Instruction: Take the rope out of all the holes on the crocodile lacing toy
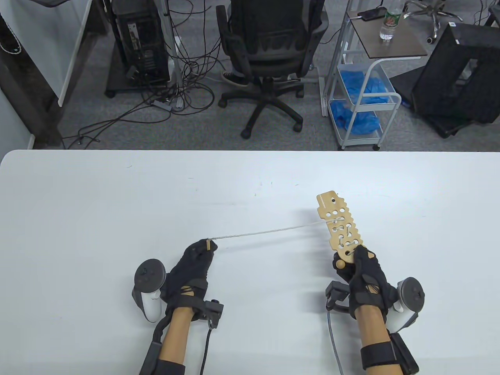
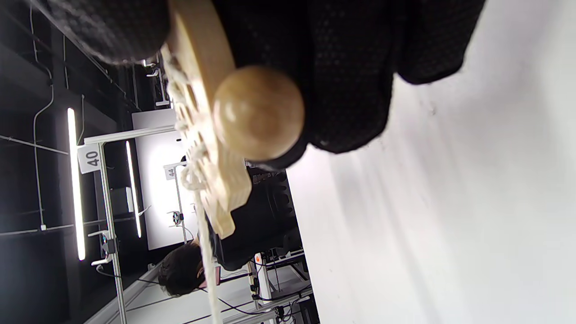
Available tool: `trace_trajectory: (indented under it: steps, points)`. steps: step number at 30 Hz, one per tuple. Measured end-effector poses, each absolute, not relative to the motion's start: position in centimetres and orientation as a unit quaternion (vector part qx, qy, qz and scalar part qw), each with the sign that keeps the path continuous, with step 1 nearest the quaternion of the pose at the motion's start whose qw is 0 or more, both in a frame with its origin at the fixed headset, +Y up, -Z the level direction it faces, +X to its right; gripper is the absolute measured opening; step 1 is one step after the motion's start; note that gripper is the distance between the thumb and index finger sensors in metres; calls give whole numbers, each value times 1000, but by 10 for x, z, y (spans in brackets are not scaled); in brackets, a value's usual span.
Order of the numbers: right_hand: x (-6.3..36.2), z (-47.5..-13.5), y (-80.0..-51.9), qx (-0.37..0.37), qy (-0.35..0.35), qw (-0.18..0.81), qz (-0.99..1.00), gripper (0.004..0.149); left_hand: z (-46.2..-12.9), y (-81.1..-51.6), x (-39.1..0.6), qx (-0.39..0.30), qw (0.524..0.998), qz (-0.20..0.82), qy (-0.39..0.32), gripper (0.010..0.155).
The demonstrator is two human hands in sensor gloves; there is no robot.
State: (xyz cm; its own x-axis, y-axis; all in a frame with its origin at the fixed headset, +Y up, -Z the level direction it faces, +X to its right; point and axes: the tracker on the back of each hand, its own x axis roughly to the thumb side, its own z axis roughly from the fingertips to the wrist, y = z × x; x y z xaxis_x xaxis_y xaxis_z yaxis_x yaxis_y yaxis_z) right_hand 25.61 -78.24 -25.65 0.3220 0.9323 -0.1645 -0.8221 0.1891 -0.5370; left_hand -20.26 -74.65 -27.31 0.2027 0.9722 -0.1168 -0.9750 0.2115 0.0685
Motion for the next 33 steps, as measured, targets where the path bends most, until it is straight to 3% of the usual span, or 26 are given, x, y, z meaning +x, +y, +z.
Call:
trace_trajectory:
  steps: [16, 26, 33]
  points:
    - [263, -253, -787, -299, -103, 783, 536, 48, -271, -755, -226, 37, 722, 681, 117, 53]
    - [255, -254, -786, -289, -101, 763, 569, 48, -271, -753, -223, 48, 743, 658, 115, 69]
    - [241, -255, -783, -262, -97, 738, 614, 48, -274, -752, -217, 47, 761, 640, 98, 71]
